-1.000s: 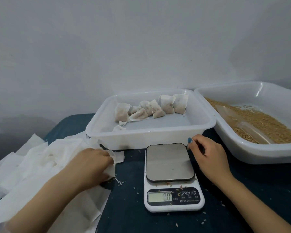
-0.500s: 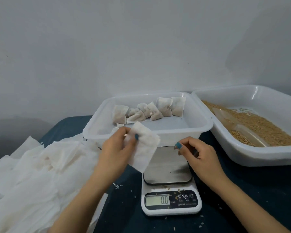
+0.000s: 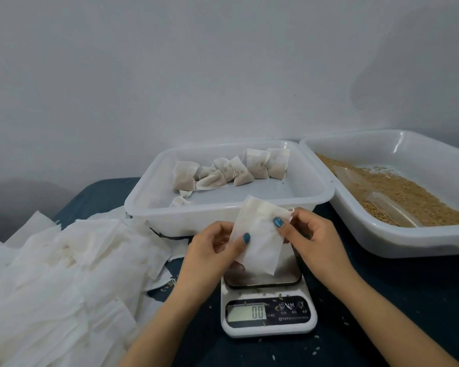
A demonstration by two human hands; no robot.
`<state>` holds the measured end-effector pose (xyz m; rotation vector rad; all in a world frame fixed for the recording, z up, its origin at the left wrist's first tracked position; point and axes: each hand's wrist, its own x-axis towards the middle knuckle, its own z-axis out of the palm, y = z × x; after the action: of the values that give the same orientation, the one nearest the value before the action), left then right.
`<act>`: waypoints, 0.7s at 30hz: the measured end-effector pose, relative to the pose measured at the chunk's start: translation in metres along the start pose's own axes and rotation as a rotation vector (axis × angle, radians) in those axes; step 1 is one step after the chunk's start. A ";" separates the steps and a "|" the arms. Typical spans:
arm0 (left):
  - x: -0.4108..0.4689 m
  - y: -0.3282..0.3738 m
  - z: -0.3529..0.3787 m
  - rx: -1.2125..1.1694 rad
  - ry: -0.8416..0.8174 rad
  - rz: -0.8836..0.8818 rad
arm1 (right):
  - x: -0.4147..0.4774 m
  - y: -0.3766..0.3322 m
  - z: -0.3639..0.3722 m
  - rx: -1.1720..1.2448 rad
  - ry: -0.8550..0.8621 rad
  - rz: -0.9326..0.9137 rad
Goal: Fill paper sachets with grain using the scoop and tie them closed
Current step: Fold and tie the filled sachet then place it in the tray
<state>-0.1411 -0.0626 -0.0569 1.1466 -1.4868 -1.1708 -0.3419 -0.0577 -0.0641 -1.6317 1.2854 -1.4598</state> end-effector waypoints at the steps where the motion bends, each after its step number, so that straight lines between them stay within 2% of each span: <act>1: 0.000 -0.001 -0.001 -0.001 0.006 0.011 | 0.001 0.000 -0.001 0.018 0.000 0.015; 6: 0.003 -0.003 -0.008 -0.010 0.042 0.041 | 0.002 0.001 -0.001 0.147 -0.044 0.096; 12: 0.005 -0.005 -0.010 0.033 0.041 0.084 | 0.004 0.001 -0.003 0.195 -0.036 0.131; 18: 0.006 -0.005 -0.013 0.088 0.012 0.129 | 0.005 0.002 -0.008 0.081 -0.057 0.106; 21: 0.006 -0.006 -0.013 0.089 0.072 0.145 | 0.003 0.001 -0.007 0.066 -0.097 0.098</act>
<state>-0.1288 -0.0708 -0.0608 1.1094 -1.5527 -0.9638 -0.3495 -0.0593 -0.0622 -1.5548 1.2323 -1.3336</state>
